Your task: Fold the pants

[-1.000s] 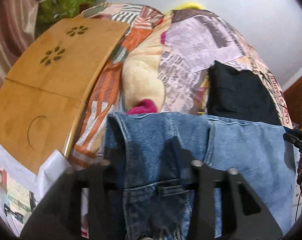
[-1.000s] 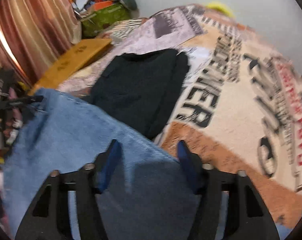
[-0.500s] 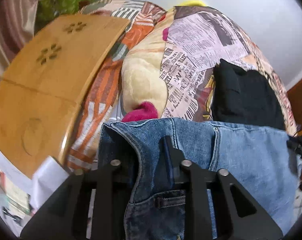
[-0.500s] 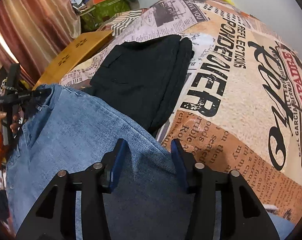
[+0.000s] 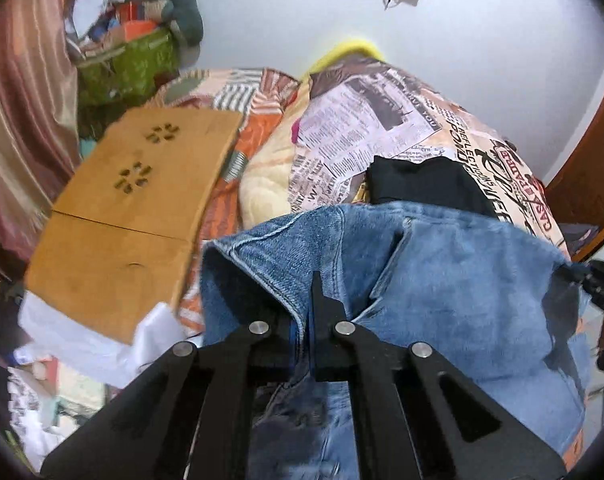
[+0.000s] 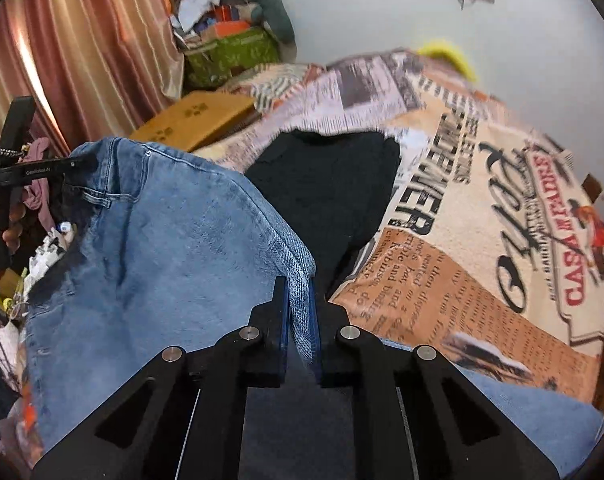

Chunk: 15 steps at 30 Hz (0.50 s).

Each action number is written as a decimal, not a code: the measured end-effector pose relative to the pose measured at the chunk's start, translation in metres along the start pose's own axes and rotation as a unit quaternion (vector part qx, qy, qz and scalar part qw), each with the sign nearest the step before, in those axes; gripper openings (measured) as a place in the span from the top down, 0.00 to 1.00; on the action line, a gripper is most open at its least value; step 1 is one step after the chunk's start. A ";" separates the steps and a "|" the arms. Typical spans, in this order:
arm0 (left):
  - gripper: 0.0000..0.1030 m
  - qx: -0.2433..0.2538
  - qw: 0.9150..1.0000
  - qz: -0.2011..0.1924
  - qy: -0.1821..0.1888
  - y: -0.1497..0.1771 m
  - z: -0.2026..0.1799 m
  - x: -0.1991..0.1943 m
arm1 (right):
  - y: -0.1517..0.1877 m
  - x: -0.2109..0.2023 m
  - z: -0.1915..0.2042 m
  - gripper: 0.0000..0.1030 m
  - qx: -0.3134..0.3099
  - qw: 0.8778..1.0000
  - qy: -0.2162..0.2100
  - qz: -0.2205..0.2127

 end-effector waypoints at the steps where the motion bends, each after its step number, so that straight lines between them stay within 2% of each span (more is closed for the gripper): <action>1: 0.97 0.002 1.000 -0.003 -0.001 0.004 -0.001 -0.013 | 0.000 -0.009 0.001 0.92 0.000 1.000 -0.002 -0.006; 5: 0.97 -0.005 1.000 -0.007 0.005 0.021 -0.003 -0.051 | 0.008 -0.044 0.010 0.92 -0.006 0.999 0.008 -0.032; 8: 0.97 0.003 1.000 -0.007 -0.008 0.039 -0.005 -0.072 | 0.017 -0.061 0.017 0.92 -0.007 0.999 0.016 -0.046; 15: 0.96 -0.004 1.000 0.018 -0.017 0.086 -0.002 -0.090 | 0.047 -0.082 0.038 0.92 -0.005 0.999 0.003 -0.047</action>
Point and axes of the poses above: each gripper's, at about its wrist camera, not at the fingertips, and x roughly the way its jaws point, z to its left, y to its underside, the point moved 6 cm from there along x, roughly the way its jaws point, and after that the axes turned 5 degrees about y, right-handed, at the moved point
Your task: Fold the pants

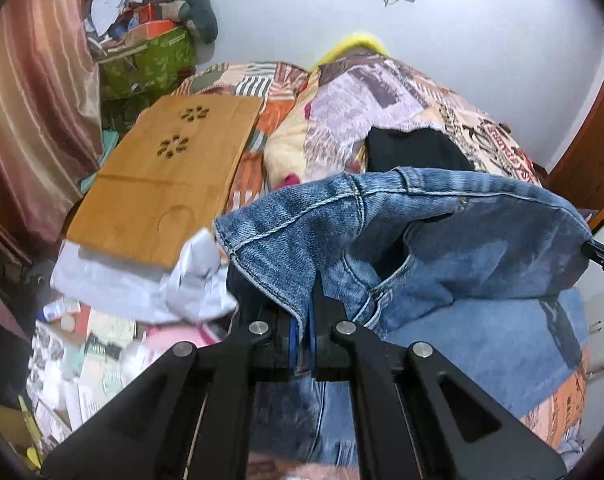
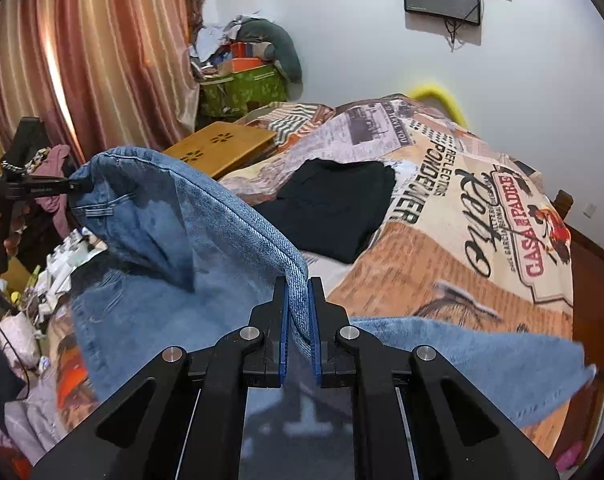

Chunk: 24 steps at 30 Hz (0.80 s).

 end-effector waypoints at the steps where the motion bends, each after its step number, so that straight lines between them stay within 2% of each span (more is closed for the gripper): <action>1: 0.96 -0.002 1.000 0.005 -0.002 0.008 0.001 0.000 | 0.004 -0.002 0.003 0.92 0.000 1.000 -0.004 0.001; 10: 0.95 -0.027 0.999 0.033 0.002 0.061 0.012 0.009 | 0.060 -0.012 0.036 0.92 -0.004 0.999 -0.038 0.039; 17: 0.94 -0.032 0.998 0.061 -0.003 0.113 0.011 0.026 | 0.109 0.003 0.050 0.92 0.016 0.995 -0.053 0.086; 20: 0.91 -0.044 0.997 0.069 0.006 0.131 0.011 0.032 | 0.115 0.004 0.052 0.92 0.028 0.995 -0.051 0.085; 24: 0.86 -0.054 0.997 0.061 0.007 0.137 0.010 0.024 | 0.113 0.003 0.051 0.90 0.041 0.994 -0.054 0.091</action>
Point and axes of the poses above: each gripper's, at about its wrist camera, not at the fingertips, and x roughly the way its jaws point, z to its left, y to its underside, the point moved 6 cm from there along x, roughly the way its jaws point, and after that the axes turned 5 degrees about y, right-handed, at the moved point
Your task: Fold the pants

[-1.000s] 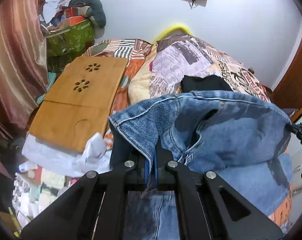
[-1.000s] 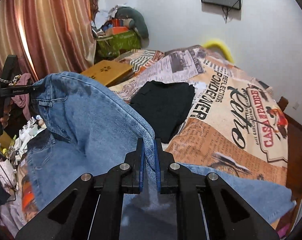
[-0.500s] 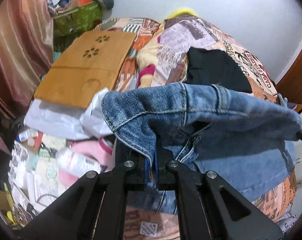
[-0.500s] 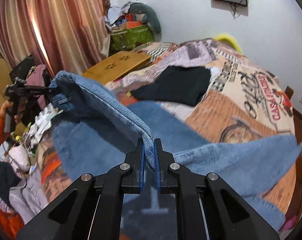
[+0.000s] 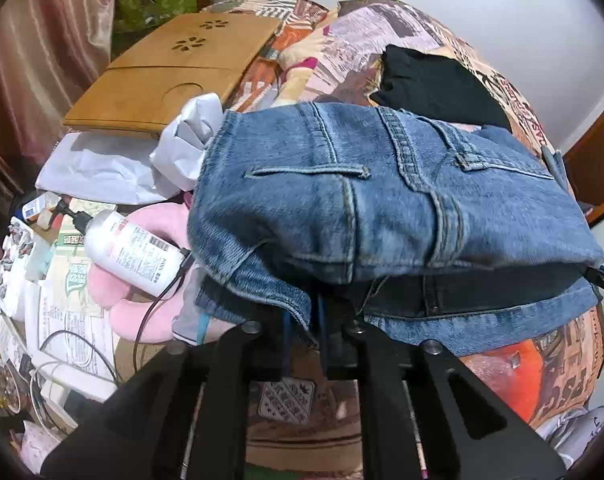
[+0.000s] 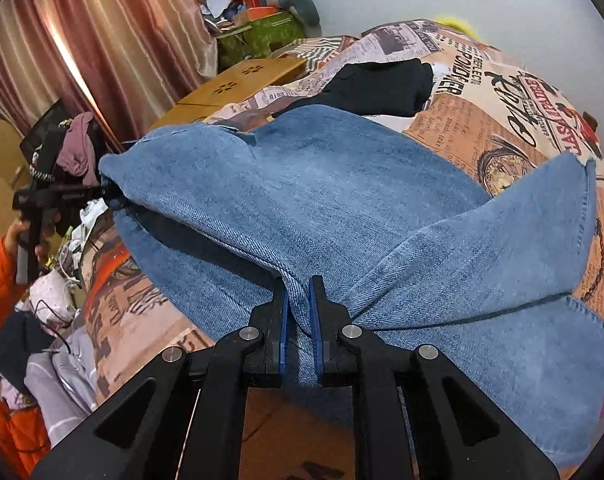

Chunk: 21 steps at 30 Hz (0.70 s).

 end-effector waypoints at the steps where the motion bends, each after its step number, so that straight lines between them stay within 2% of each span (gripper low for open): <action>1: 0.85 -0.002 1.000 -0.004 -0.006 0.000 0.000 -0.005 | 0.000 0.000 0.000 0.90 0.002 1.000 0.000 0.003; 7: 0.84 -0.004 0.999 -0.029 -0.026 -0.001 -0.003 -0.039 | -0.002 -0.012 0.002 0.85 0.005 1.000 0.003 0.010; 8: 0.84 0.001 0.999 -0.042 -0.033 -0.003 -0.006 -0.050 | -0.003 -0.018 0.001 0.83 0.005 1.000 0.006 0.006; 10: 0.84 0.008 0.997 -0.063 -0.036 -0.007 -0.011 -0.068 | -0.004 -0.027 -0.004 0.74 0.003 1.000 0.016 -0.005; 14: 0.84 0.018 0.994 -0.101 -0.034 -0.026 -0.031 -0.096 | -0.011 -0.052 -0.024 0.71 0.015 0.998 0.042 -0.037; 17: 0.75 0.024 0.992 -0.121 -0.028 -0.045 -0.048 -0.104 | -0.020 -0.066 -0.047 0.70 0.031 0.996 0.069 -0.056; 19: 0.63 0.030 0.990 -0.137 -0.024 -0.062 -0.065 -0.104 | -0.025 -0.072 -0.065 0.64 0.044 0.993 0.089 -0.063; 21: 0.58 0.034 0.988 -0.146 -0.023 -0.075 -0.078 -0.102 | -0.031 -0.077 -0.081 0.57 0.053 0.990 0.105 -0.073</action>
Point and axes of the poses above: each gripper's, at about its wrist camera, not at the fingertips, and x roughly the way its jaws point, z to its left, y to its underside, the point moved 6 cm from there along x, roughly the way its jaws point, and after that the axes turned 5 degrees about y, right-handed, at the moved point
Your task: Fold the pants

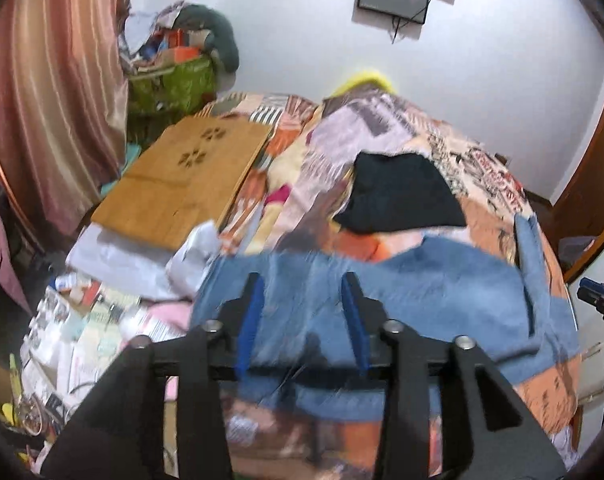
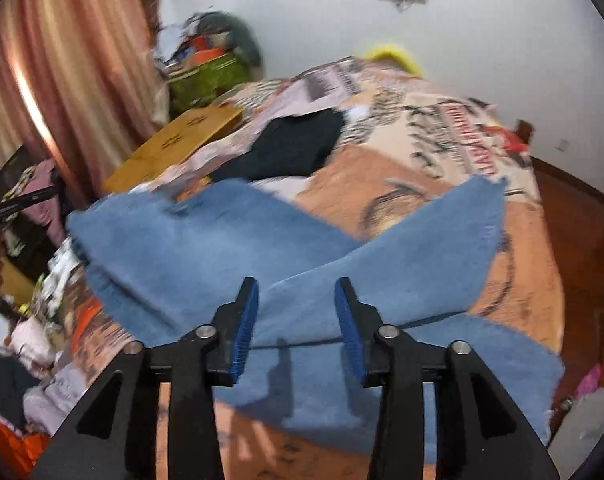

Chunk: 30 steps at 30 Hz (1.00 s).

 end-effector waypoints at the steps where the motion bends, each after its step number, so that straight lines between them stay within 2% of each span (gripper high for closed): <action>1: 0.56 0.004 1.000 -0.003 0.002 -0.007 -0.009 0.006 | -0.004 0.001 -0.010 0.55 0.003 1.000 0.011 -0.006; 7: 0.47 0.008 1.000 -0.002 0.022 -0.037 -0.049 0.046 | -0.029 0.031 -0.064 0.54 0.041 0.998 0.052 0.002; 8: 0.46 0.006 1.000 0.001 0.028 -0.041 -0.056 0.057 | -0.032 0.040 -0.072 0.53 0.049 0.997 0.056 0.008; 10: 0.46 0.006 0.999 0.007 0.034 -0.045 -0.064 0.072 | -0.039 0.058 -0.085 0.44 0.058 0.996 0.068 0.017; 11: 0.46 0.008 0.999 0.013 0.035 -0.046 -0.069 0.082 | -0.042 0.068 -0.089 0.44 0.061 0.995 0.071 0.023; 15: 0.46 0.025 0.998 0.042 0.042 -0.039 -0.084 0.113 | -0.046 0.105 -0.091 0.44 0.059 0.995 0.062 0.052; 21: 0.46 0.056 0.993 0.099 0.032 -0.002 -0.095 0.149 | -0.042 0.154 -0.070 0.44 0.008 0.995 0.045 0.087; 23: 0.46 0.060 0.991 0.118 0.031 0.009 -0.095 0.156 | -0.030 0.161 -0.067 0.44 -0.022 0.992 0.060 0.108; 25: 0.46 0.062 0.990 0.127 0.024 0.020 -0.093 0.160 | -0.016 0.155 -0.072 0.45 -0.037 0.991 0.072 0.109; 27: 0.46 0.054 0.989 0.137 0.025 0.030 -0.090 0.163 | -0.005 0.145 -0.084 0.45 -0.025 0.990 0.074 0.120; 30: 0.46 0.024 0.989 0.140 0.031 0.041 -0.083 0.162 | 0.014 0.116 -0.106 0.45 0.021 0.990 0.074 0.116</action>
Point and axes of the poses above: each gripper's, at about its wrist camera, not at the fingertips, and x roughly the way its jaws point, z to its left, y to its underside, the point moved 6 cm from there along x, roughly the way its jaws point, and after that the axes turned 5 degrees about y, right-handed, at the moved point
